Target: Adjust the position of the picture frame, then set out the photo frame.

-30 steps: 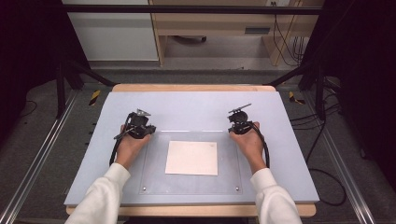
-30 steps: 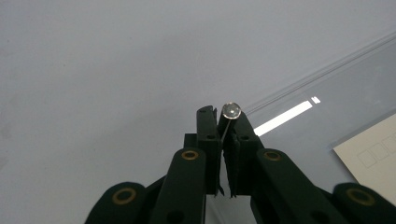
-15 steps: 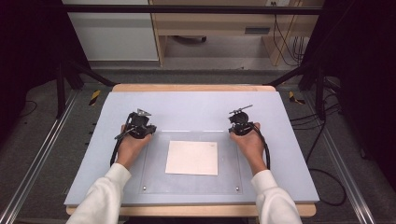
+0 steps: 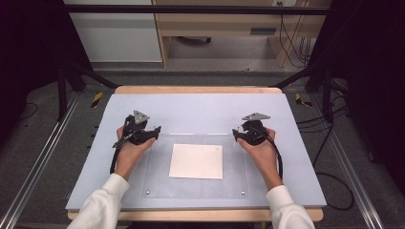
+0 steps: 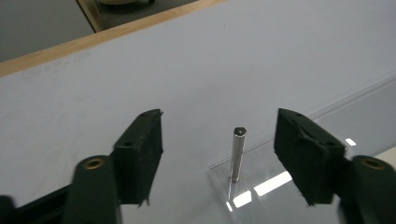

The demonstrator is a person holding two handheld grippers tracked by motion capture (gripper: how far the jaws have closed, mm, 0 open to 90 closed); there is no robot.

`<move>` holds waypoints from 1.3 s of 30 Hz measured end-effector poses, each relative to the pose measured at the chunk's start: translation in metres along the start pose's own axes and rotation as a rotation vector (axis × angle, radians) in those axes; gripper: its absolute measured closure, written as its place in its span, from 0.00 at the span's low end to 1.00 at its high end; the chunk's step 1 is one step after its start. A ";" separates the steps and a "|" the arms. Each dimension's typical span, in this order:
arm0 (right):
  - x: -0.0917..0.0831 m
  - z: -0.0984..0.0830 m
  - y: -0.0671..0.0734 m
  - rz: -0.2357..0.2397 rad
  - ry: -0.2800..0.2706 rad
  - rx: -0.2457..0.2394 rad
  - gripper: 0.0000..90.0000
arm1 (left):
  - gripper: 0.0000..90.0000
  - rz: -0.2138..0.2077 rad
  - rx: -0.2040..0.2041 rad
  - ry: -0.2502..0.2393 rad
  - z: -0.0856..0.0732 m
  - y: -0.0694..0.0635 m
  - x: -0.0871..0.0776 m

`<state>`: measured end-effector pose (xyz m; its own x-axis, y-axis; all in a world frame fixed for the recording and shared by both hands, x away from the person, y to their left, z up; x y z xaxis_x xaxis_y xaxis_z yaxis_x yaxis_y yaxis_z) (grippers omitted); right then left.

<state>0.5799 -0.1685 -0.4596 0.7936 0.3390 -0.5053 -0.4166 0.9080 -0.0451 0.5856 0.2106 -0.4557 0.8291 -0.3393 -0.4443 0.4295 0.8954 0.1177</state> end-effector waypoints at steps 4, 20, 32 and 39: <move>-0.001 -0.001 0.003 -0.004 -0.035 -0.010 0.30 | 0.21 -0.011 -0.045 -0.017 -0.002 -0.001 -0.001; 0.007 -0.008 0.003 -0.026 -0.076 -0.051 0.68 | 0.59 0.030 -0.042 -0.043 -0.012 -0.005 0.009; 0.008 -0.008 0.007 -0.010 -0.088 -0.071 0.92 | 0.83 0.023 -0.039 -0.056 -0.015 -0.008 0.011; 0.008 -0.008 0.006 -0.001 -0.086 -0.055 0.93 | 0.88 0.005 -0.060 -0.055 -0.016 -0.008 0.011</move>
Point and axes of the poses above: each handheld gripper's, and its own axes: x roughly forward along the jaws, z roughly out of its top, y roughly to its left, the point moved 3 cm from there along x, roughly forward along the jaws, and after that the axes turned 8 degrees about -y, right-handed, at the moved point
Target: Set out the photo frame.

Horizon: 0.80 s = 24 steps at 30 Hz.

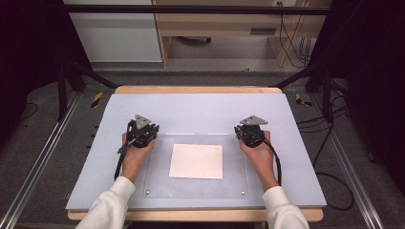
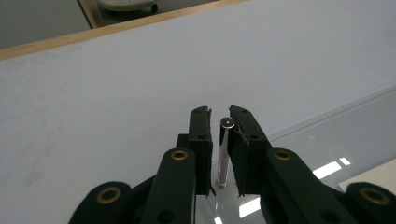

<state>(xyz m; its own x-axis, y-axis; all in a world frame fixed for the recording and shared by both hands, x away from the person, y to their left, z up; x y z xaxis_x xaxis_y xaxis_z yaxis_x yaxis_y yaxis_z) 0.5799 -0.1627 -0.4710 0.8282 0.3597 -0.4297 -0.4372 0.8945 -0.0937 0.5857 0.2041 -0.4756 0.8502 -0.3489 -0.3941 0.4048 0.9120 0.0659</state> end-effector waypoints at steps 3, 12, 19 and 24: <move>0.000 0.000 -0.001 0.006 0.001 0.016 0.94 | 0.93 -0.005 0.008 -0.001 0.000 -0.001 0.000; 0.001 0.001 -0.001 0.008 0.005 0.035 0.95 | 0.94 -0.007 -0.009 0.004 0.000 -0.001 0.000; 0.001 0.003 -0.001 0.007 0.024 0.052 0.95 | 0.94 -0.007 -0.019 0.021 0.001 0.000 0.000; 0.002 0.004 -0.001 0.003 0.039 0.062 0.95 | 0.94 0.003 -0.027 0.027 0.002 -0.001 0.001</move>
Point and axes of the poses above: each handheld gripper's, and its own axes: x roughly forward along the jaws, z roughly out of its top, y roughly to its left, the point moved 3 cm from there along x, roughly forward along the jaws, and after that the axes turned 8 degrees about -y, right-handed, at the moved point
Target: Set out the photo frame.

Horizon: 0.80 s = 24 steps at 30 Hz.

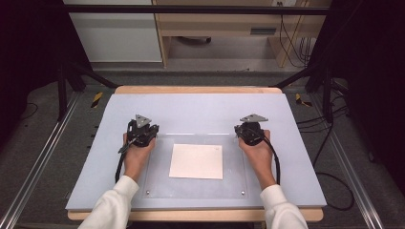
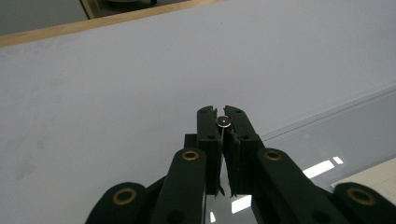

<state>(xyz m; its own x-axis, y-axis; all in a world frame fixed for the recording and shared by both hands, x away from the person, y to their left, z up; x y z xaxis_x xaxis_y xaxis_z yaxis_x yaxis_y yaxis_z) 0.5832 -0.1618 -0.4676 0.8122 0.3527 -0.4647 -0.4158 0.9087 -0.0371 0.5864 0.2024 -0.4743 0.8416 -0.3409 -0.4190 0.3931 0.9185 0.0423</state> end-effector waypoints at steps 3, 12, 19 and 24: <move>0.000 0.001 0.000 0.003 0.015 0.005 0.95 | 0.94 -0.003 -0.003 0.005 0.000 0.000 0.000; 0.002 0.005 0.000 0.005 0.050 0.006 0.95 | 0.94 -0.013 0.006 0.063 0.006 0.002 0.002; 0.005 0.011 -0.002 0.010 0.107 0.012 0.95 | 0.94 -0.027 0.017 0.108 0.011 0.004 0.005; 0.008 0.015 -0.005 0.020 0.145 0.021 0.95 | 0.94 -0.035 0.022 0.150 0.015 0.006 0.008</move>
Point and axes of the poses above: each handheld gripper's, and its own axes: x roughly forward along the jaws, z roughly out of its top, y roughly to its left, the point moved 3 cm from there along x, roughly forward along the jaws, and after that the axes turned 8 degrees about -y, right-handed, at the moved point
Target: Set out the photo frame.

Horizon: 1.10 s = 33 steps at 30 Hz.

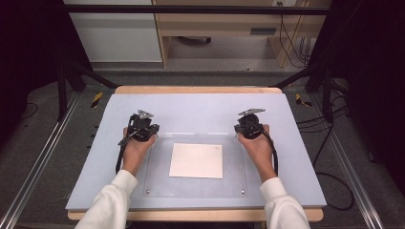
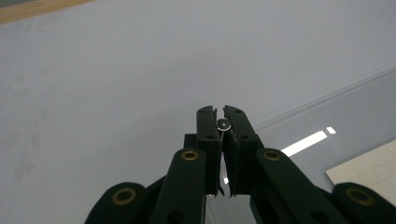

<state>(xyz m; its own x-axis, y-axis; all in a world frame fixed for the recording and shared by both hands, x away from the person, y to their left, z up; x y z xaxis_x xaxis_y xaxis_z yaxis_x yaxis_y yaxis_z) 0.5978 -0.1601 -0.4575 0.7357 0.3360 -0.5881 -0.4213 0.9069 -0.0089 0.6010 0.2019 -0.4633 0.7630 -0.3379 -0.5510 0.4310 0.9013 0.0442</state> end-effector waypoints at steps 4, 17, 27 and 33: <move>0.002 0.004 -0.002 0.008 0.033 0.017 0.95 | 0.94 -0.011 0.005 0.025 0.003 0.002 0.002; 0.010 0.016 -0.009 0.047 0.121 0.072 0.95 | 0.94 -0.026 -0.018 0.065 0.010 0.009 0.009; 0.009 0.015 -0.010 0.057 0.116 0.075 0.95 | 0.94 -0.032 -0.021 0.077 0.012 0.010 0.010; 0.009 0.013 -0.010 0.062 0.100 0.077 0.94 | 0.94 -0.034 -0.023 0.088 0.013 0.012 0.011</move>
<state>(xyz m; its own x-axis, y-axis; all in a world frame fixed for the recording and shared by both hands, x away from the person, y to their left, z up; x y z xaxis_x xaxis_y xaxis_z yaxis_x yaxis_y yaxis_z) 0.6161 -0.1630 -0.4521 0.6513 0.3690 -0.6630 -0.4196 0.9032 0.0905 0.6202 0.2054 -0.4580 0.7024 -0.3440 -0.6232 0.4440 0.8960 0.0058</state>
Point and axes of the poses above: each handheld gripper's, and its own axes: x roughly forward along the jaws, z roughly out of its top, y roughly to its left, the point moved 3 cm from there along x, roughly forward along the jaws, and after that the axes turned 8 degrees about -y, right-handed, at the moved point
